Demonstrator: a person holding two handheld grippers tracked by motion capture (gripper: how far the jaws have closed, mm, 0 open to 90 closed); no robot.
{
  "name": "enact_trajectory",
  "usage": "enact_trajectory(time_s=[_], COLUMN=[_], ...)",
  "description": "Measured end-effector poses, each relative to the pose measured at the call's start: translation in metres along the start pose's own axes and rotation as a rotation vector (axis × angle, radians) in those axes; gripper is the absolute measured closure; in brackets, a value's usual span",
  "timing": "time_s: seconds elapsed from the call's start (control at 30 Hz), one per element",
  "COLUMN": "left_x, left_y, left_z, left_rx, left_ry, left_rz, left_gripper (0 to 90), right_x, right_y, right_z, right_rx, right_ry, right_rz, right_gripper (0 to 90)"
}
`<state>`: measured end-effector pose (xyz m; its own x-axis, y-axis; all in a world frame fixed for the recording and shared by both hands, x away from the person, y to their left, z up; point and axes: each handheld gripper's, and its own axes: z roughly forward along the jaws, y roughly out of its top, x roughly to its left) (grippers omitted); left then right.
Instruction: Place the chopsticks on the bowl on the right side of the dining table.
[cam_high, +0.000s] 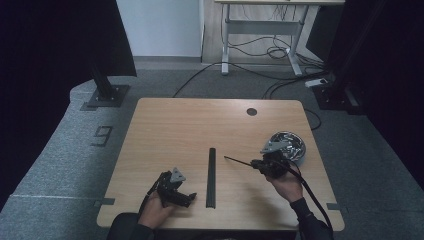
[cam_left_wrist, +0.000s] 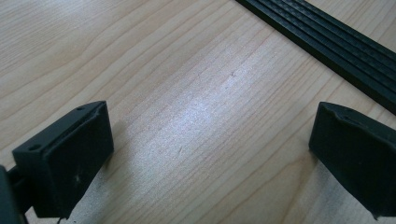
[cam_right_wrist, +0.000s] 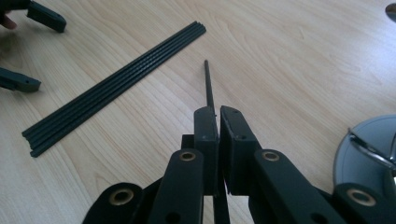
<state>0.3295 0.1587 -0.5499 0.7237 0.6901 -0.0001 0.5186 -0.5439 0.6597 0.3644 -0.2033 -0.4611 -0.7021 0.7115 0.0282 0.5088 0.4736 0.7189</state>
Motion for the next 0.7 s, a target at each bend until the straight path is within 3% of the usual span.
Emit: enact_trajectory(time_s=[0.47, 0.7], left_x=[0.000, 0.000], left_y=[0.000, 0.000], left_z=[0.000, 0.000], left_rx=[0.001, 0.001], left_ry=[-0.001, -0.002], left_rz=[0.001, 0.000], left_gripper=[0.0, 0.0], right_x=[0.000, -0.008], right_y=[0.014, 0.017], right_z=[-0.017, -0.029], right_rx=[-0.025, -0.049], right_ry=[-0.018, -0.042], right_rz=[-0.015, -0.002], right_gripper=[86.0, 86.0])
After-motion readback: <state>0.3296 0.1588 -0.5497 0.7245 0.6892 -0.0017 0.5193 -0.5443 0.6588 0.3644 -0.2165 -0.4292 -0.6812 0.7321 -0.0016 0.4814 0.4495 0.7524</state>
